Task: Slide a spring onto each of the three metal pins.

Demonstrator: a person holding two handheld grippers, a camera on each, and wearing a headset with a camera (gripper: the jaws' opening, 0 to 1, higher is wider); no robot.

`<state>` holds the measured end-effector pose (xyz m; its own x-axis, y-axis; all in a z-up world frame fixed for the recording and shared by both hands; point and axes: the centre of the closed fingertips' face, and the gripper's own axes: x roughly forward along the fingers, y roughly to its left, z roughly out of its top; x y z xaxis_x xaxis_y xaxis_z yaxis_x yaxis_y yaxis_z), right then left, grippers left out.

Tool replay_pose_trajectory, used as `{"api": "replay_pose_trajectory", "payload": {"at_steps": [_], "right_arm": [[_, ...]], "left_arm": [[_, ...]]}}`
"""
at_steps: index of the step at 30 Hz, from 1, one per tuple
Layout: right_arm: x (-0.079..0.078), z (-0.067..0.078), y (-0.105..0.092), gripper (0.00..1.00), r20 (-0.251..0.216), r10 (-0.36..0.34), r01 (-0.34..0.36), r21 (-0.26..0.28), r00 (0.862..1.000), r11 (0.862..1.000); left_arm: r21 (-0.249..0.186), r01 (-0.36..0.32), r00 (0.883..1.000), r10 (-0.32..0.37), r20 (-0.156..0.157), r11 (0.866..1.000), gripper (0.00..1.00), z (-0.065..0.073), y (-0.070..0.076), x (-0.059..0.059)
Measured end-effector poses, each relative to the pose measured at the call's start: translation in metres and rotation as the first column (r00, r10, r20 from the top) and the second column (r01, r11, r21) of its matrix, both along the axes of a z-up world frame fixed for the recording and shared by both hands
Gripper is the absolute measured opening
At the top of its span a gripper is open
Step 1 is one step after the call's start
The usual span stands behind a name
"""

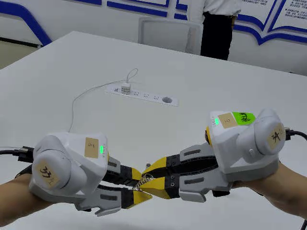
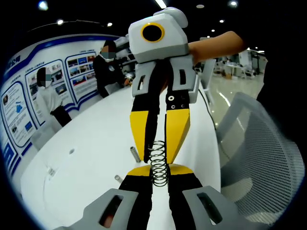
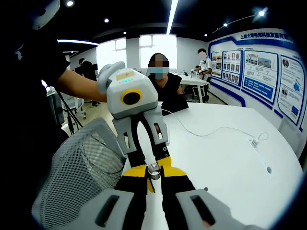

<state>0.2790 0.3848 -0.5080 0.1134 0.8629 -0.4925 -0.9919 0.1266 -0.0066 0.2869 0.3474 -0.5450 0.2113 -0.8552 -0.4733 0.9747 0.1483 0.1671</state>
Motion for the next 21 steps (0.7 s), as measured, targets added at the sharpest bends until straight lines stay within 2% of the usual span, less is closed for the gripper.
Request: {"api": "replay_pose_trajectory", "payload": {"at_steps": [7,9,13,15,19,20,21], "right_arm": [[0.003,0.005,0.004,0.1,0.006,-0.018,0.018,0.017,1.0,1.0],[0.004,0.005,0.004,0.1,0.024,-0.02,0.02,0.014,1.0,1.0],[0.005,0.004,0.005,0.1,0.034,-0.022,0.021,0.005,0.999,1.0],[0.006,0.003,0.006,0.1,0.031,-0.024,0.024,0.003,0.999,1.0],[0.011,0.004,0.007,0.1,0.03,-0.036,0.036,0.002,0.999,0.999],[0.012,0.005,0.007,0.1,0.03,-0.038,0.038,0.0,0.999,0.999],[0.014,0.005,0.006,0.1,0.031,-0.042,0.042,0.001,0.999,0.999]], "left_arm": [[-0.024,-0.02,1.0,0.02,-0.003,1.0,0.11,0.005,0.001,0.003],[-0.025,-0.028,1.0,0.028,-0.003,0.999,0.11,0.005,0.001,0.005],[-0.027,-0.036,0.999,0.036,-0.015,0.999,0.11,0.004,0.003,0.005],[-0.033,-0.04,0.999,0.039,-0.034,0.999,0.11,0.003,0.005,0.005],[-0.033,-0.065,0.998,0.064,-0.02,0.997,0.13,0.001,0.011,0.01],[-0.034,-0.072,0.997,0.072,-0.007,0.997,0.14,0.001,0.013,0.011],[-0.035,-0.082,0.997,0.082,-0.008,0.996,0.16,0.0,0.015,0.013]]}}
